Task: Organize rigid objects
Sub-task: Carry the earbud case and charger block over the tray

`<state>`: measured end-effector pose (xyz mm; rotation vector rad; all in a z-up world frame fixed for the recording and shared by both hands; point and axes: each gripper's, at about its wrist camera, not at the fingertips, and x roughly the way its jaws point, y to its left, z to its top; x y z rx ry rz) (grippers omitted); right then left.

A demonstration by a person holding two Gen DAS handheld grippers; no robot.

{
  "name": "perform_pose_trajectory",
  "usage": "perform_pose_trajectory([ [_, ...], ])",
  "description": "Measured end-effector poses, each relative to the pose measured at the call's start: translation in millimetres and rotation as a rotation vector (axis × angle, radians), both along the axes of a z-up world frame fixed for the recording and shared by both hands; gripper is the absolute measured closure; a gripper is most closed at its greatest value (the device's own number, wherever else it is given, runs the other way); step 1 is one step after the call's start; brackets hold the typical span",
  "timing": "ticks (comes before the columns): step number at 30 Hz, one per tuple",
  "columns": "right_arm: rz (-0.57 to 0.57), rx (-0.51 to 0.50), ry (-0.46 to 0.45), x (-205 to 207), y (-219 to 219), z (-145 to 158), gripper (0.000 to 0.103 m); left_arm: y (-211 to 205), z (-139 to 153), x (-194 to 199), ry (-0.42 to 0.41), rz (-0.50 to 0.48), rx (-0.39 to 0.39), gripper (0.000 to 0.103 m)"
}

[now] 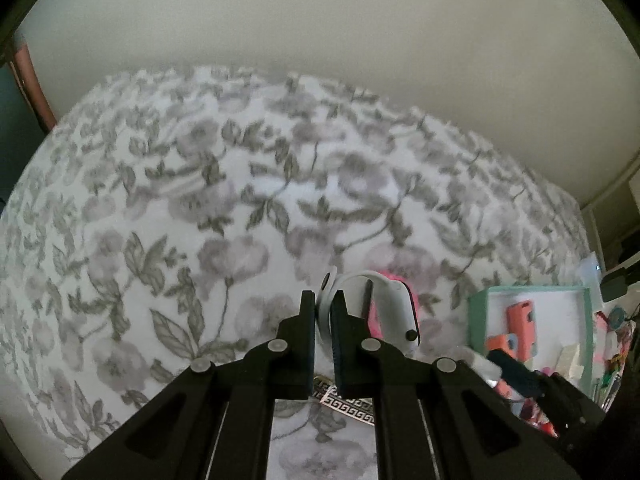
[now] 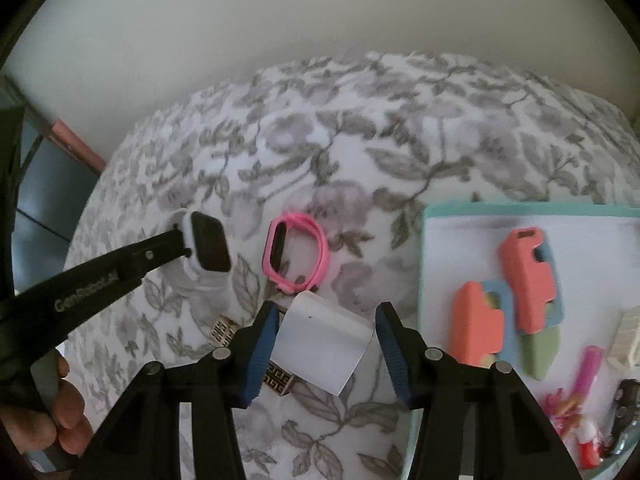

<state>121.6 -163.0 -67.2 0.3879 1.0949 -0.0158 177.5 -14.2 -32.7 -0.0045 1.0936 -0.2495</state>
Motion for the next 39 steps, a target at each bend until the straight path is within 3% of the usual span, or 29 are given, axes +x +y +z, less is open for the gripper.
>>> perform_pose_trajectory([
  [9,-0.132,-0.020,-0.085,-20.8,-49.7,49.8,0.050,-25.9,43.9,-20.8,-0.100,-0.055,-0.039,0.096],
  [16,-0.238,-0.025,-0.101,-40.0,-93.5,57.8,0.050,-58.6,55.9,-38.4,-0.122,-0.128,-0.062,0.096],
  [24,-0.348,-0.026,-0.092,-67.3,-140.6,55.5,0.050,-93.3,53.5,-53.5,-0.104,-0.193,-0.071,0.096],
  [39,-0.453,-0.046,-0.053,-97.2,-192.9,48.1,0.050,-167.6,31.5,-81.0,-0.059,-0.337,-0.005,0.096],
])
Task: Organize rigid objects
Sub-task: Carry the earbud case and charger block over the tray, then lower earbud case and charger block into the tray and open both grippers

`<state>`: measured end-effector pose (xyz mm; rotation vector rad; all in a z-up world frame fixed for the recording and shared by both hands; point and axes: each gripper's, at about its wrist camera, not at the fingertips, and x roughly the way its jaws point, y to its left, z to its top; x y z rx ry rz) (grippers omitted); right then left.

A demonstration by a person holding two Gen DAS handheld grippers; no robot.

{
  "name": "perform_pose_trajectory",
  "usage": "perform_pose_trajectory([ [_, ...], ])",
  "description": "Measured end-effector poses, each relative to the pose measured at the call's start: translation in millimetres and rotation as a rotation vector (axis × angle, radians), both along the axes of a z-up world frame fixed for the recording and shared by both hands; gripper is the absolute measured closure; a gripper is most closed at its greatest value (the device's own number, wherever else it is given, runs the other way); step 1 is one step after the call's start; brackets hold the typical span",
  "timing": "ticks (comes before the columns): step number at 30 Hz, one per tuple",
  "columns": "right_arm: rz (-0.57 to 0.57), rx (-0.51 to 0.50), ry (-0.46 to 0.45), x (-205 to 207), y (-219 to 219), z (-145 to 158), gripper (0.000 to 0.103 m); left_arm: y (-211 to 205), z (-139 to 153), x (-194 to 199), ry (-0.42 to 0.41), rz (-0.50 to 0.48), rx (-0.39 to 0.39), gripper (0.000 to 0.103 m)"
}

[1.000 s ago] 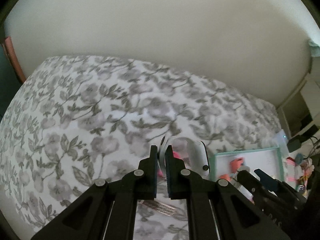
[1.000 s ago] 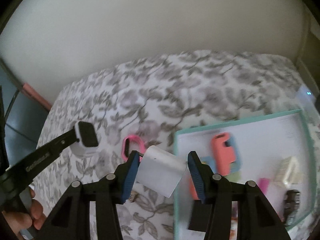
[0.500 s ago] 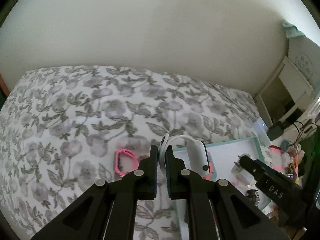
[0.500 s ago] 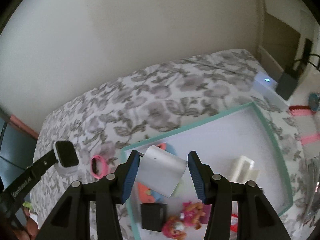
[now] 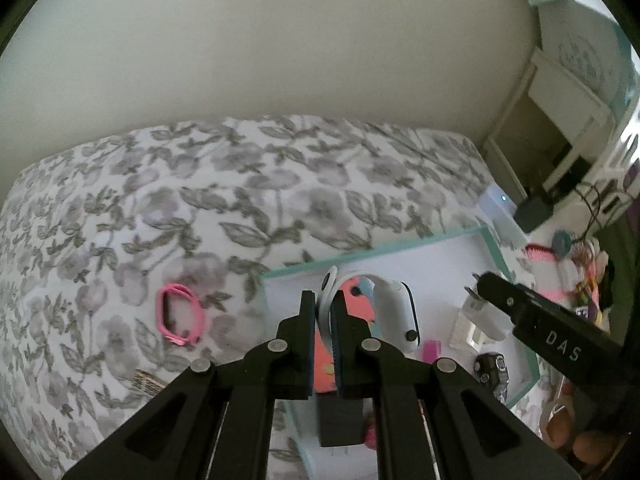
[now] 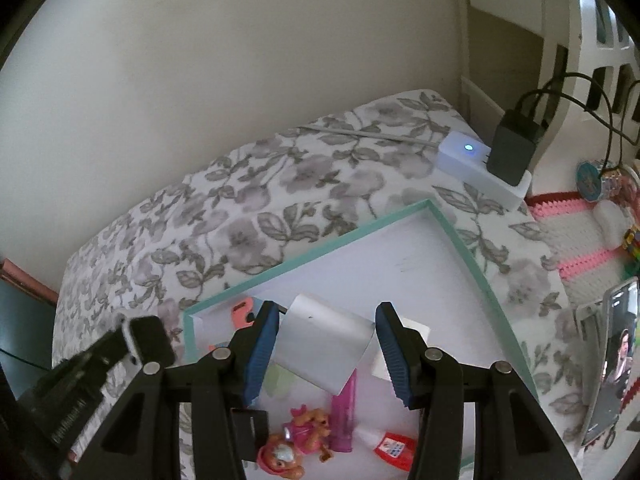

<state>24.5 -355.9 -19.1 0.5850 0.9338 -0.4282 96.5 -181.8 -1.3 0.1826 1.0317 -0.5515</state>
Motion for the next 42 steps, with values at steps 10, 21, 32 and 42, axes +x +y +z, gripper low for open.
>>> perform_pose_trajectory([
  [10,-0.001,0.018,0.041,-2.3,-8.0,-16.1,0.050,-35.1,-37.9,-16.7,0.061,-0.072,0.078,0.096],
  [21,0.009,0.039,0.091,-1.6,-9.1,-35.3,0.050,-44.4,-63.0,-21.4,0.094,-0.088,0.140,0.095],
  [32,0.028,0.035,0.127,1.9,-4.8,-44.6,0.050,-44.1,-73.8,-19.7,0.111,-0.084,0.172,0.095],
  [42,0.041,0.023,0.144,4.7,-2.2,-47.1,0.049,-42.8,-73.9,-18.0,0.128,-0.074,0.175,0.076],
])
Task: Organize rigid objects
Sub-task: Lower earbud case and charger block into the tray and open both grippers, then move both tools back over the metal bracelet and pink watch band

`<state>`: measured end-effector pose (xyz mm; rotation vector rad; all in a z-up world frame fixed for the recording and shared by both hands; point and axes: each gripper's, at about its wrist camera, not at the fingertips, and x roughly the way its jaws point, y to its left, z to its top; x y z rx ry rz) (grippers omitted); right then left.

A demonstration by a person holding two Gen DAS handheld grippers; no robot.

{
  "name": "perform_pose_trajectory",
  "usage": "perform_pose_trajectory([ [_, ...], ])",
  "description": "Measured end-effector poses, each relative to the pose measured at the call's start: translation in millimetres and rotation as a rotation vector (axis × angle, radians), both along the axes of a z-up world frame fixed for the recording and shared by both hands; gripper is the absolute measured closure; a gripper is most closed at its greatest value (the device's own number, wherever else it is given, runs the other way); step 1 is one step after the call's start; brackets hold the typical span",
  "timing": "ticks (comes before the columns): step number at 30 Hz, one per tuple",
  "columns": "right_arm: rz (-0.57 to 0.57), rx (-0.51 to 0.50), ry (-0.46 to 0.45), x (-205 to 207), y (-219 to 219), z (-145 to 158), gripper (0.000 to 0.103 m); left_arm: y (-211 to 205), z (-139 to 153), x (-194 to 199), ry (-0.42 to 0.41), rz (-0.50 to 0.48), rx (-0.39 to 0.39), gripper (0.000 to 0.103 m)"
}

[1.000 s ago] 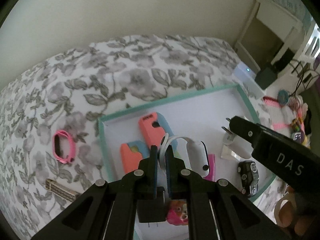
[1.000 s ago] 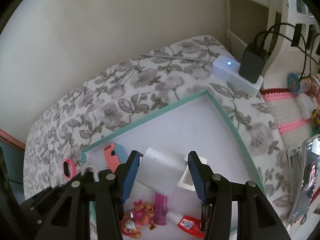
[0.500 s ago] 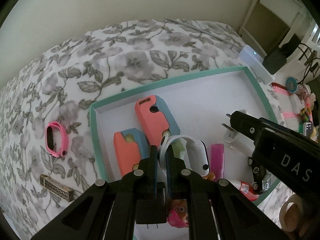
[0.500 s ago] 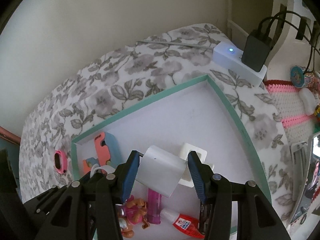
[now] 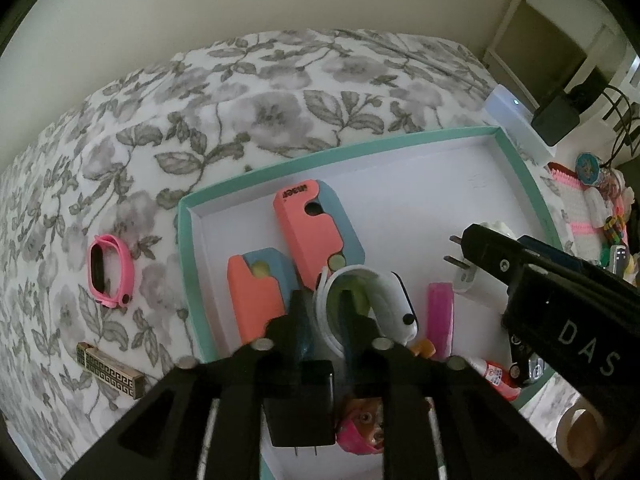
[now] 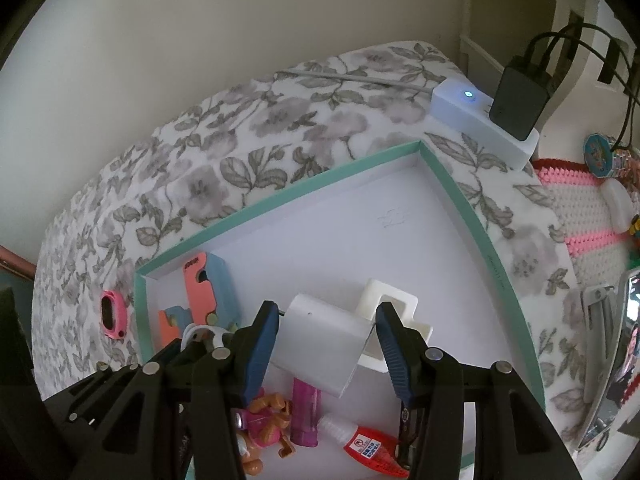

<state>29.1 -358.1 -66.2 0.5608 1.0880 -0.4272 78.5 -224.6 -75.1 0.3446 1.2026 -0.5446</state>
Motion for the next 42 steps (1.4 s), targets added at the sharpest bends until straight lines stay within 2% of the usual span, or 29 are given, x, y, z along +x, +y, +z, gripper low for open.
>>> perform_pose_trajectory([
  [6,0.001,-0.005,0.001,-0.2,1.2,0.2,0.049,1.6,6.2,1.3,-0.002,0.010,-0.003,0.067],
  [25,0.020,-0.053,-0.031,-0.8,1.9,15.3,0.046,35.5,35.2,28.1,-0.041,0.147,-0.069,0.062],
  [29,0.022,-0.067,-0.038,-1.2,3.5,19.7,0.046,45.5,37.4,33.5,-0.047,0.189,-0.075,0.048],
  [31,0.023,-0.079,-0.038,-1.2,3.8,20.7,0.034,51.1,37.5,37.2,-0.047,0.214,-0.072,0.046],
  [35,0.030,-0.090,-0.027,0.9,5.9,17.7,0.030,61.0,35.5,43.1,-0.056,0.256,-0.044,0.043],
  [37,0.029,-0.096,-0.020,1.6,6.5,16.0,0.023,65.1,33.6,45.5,-0.061,0.273,-0.031,0.041],
  [39,0.031,-0.099,-0.019,2.3,7.3,15.4,0.018,69.2,32.5,47.4,-0.068,0.293,-0.024,0.024],
  [42,0.034,-0.111,-0.024,2.8,8.4,16.1,0.010,75.6,32.8,50.7,-0.083,0.319,-0.021,0.022],
])
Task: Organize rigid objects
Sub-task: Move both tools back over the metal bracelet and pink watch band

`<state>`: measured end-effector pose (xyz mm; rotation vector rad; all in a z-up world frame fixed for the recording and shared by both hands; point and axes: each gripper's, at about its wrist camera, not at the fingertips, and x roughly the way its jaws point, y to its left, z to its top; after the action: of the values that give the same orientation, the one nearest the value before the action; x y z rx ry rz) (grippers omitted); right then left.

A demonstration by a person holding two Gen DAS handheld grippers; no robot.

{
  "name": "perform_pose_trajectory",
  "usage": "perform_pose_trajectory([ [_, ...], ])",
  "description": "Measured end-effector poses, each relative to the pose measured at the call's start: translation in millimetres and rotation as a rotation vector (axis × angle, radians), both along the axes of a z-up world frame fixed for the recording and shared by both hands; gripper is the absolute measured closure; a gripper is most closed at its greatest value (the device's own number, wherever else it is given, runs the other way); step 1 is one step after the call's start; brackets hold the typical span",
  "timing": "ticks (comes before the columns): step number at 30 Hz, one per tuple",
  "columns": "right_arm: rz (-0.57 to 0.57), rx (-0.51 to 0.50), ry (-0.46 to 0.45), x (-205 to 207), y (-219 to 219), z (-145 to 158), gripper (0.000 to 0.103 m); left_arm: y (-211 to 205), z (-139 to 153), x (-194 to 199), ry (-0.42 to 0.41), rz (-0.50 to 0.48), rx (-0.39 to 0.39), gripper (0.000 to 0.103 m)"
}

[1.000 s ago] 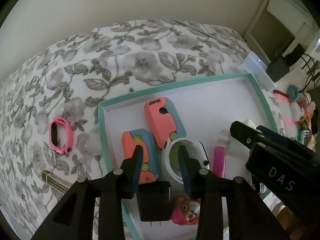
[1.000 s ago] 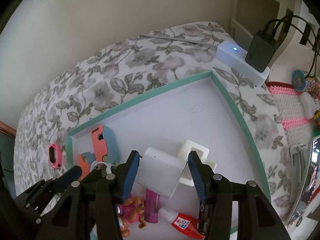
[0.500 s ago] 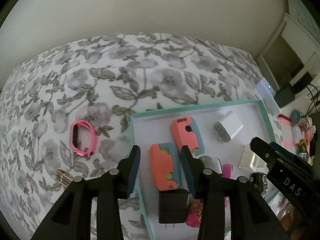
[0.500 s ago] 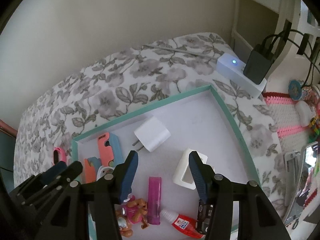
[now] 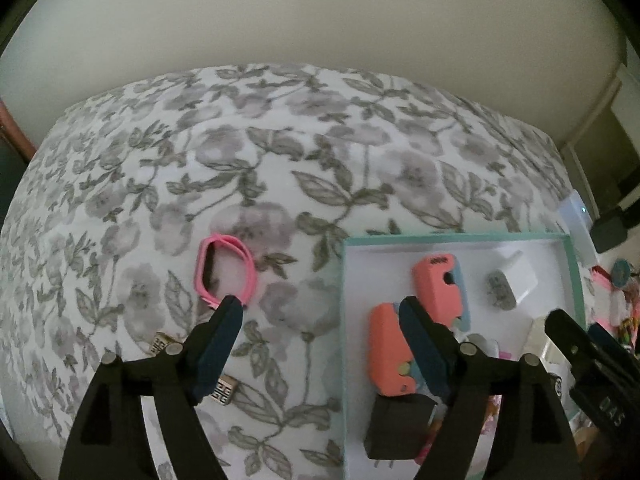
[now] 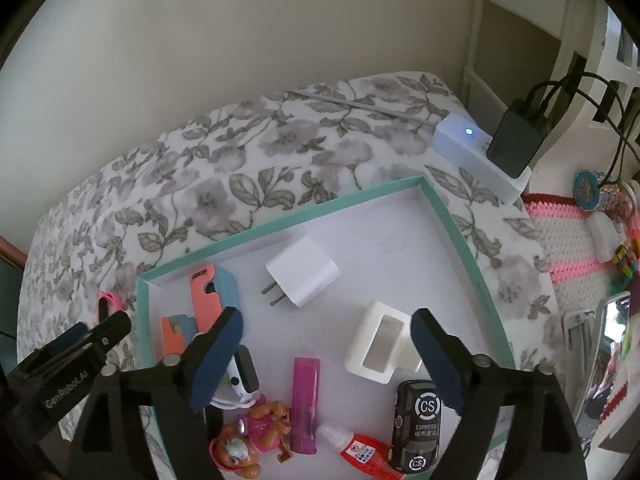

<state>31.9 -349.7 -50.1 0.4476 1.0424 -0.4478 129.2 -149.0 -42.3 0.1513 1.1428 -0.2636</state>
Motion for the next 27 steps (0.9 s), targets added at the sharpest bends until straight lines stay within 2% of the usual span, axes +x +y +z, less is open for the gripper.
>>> perform_pose_trajectory([
  [2,0.004,-0.012,0.000,0.7,1.2,0.1,0.001,4.1,0.5,2.0,-0.008,0.017,0.002,0.020],
  [5,0.005,-0.024,0.000,1.1,1.9,0.6,0.000,10.3,-0.2,4.7,-0.012,0.036,0.001,0.016],
  [8,0.007,-0.025,0.000,1.2,1.6,0.9,0.000,17.7,-0.6,7.8,-0.027,0.062,0.011,0.007],
  [17,0.046,-0.035,-0.005,9.4,17.3,3.7,0.000,54.2,2.7,19.8,-0.036,0.144,-0.013,0.007],
  [27,0.196,-0.030,-0.034,35.9,76.8,9.8,0.000,115.5,7.0,24.6,-0.053,0.254,-0.009,0.007],
])
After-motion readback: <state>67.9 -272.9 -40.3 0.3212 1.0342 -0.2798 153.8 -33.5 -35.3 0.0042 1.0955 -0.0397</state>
